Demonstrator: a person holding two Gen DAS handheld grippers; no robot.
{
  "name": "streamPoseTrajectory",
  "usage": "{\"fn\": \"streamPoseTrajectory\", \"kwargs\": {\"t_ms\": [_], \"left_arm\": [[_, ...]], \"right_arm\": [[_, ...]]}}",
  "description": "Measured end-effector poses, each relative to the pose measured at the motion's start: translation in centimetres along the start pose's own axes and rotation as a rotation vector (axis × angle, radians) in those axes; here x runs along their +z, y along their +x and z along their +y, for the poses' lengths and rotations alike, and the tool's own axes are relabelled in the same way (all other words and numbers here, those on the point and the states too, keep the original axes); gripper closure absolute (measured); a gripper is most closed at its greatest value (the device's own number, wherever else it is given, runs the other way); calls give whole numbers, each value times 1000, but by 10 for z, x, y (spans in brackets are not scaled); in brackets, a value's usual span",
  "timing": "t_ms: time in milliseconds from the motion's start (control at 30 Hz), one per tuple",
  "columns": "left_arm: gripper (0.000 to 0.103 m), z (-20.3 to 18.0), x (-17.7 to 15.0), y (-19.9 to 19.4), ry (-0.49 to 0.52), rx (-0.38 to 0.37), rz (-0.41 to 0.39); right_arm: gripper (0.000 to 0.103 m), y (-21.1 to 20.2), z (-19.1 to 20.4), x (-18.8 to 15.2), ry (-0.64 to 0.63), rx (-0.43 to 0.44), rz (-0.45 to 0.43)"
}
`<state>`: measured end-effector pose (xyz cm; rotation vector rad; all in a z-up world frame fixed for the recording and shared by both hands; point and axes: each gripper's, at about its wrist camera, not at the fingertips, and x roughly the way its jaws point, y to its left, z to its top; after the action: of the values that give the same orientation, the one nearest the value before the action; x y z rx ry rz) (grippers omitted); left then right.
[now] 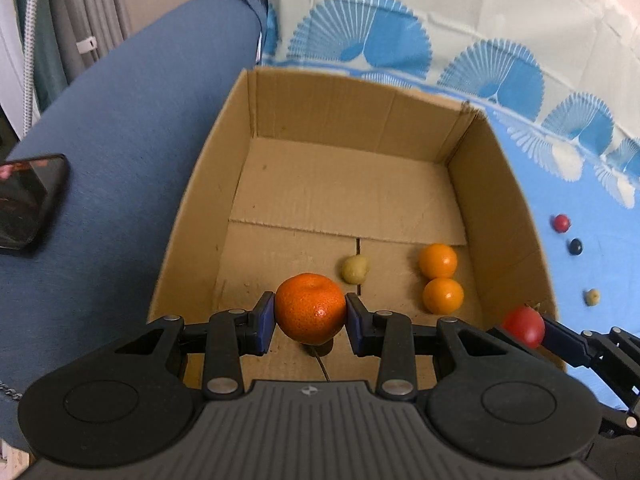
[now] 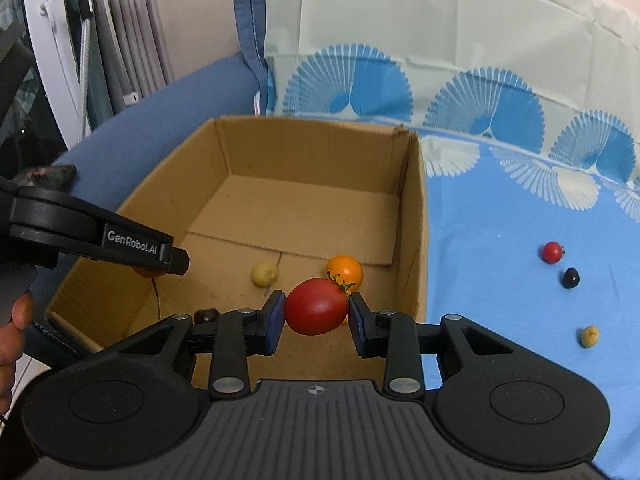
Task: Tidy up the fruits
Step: 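Carry the orange and the red tomato over the cardboard box with both grippers, then open the left gripper to drop the orange while the right gripper drops the tomato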
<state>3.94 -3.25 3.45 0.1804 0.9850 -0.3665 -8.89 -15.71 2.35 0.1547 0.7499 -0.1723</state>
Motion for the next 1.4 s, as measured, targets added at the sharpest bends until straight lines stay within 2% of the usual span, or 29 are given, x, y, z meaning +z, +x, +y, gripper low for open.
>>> {"fn": "streamPoseTrajectory", "kwargs": {"t_ms": [433,500,533,567,600,633,733,833,933,1100,1300,1400], "left_arm": [[62,0,-2,38,18,26,63],[51,2,-2,42,20,18,68],[25,3,-2,42,22,12,63],[4,3,0,41,22,10,57],[0,3,1,37,27,-6,38],[0,2,2,33,31,-13,17],[0,-2,6,22,53,1,7],[0,1,4,3,40,-2,-5],[0,5,-8,-28,7,-18,-25],[0,6,-44,-78,-23,-24,-51],[0,0,-84,-123,-21,8,-92],[0,-2,-103,-138,-26,5,-86]], "right_arm": [[68,30,1,-1,-31,-14,46],[67,31,3,-2,-41,-18,52],[67,33,3,-2,-44,-19,58],[66,34,3,-2,-44,-19,67],[57,36,3,0,-41,-19,76],[44,35,3,1,-40,-22,76],[21,26,3,8,-43,-36,38],[13,8,2,13,-50,-53,13],[9,-18,1,11,-35,-48,14],[7,-70,0,-8,6,-35,16],[4,-130,3,-28,56,-35,-38],[4,-152,6,-38,60,-32,-68]]}}
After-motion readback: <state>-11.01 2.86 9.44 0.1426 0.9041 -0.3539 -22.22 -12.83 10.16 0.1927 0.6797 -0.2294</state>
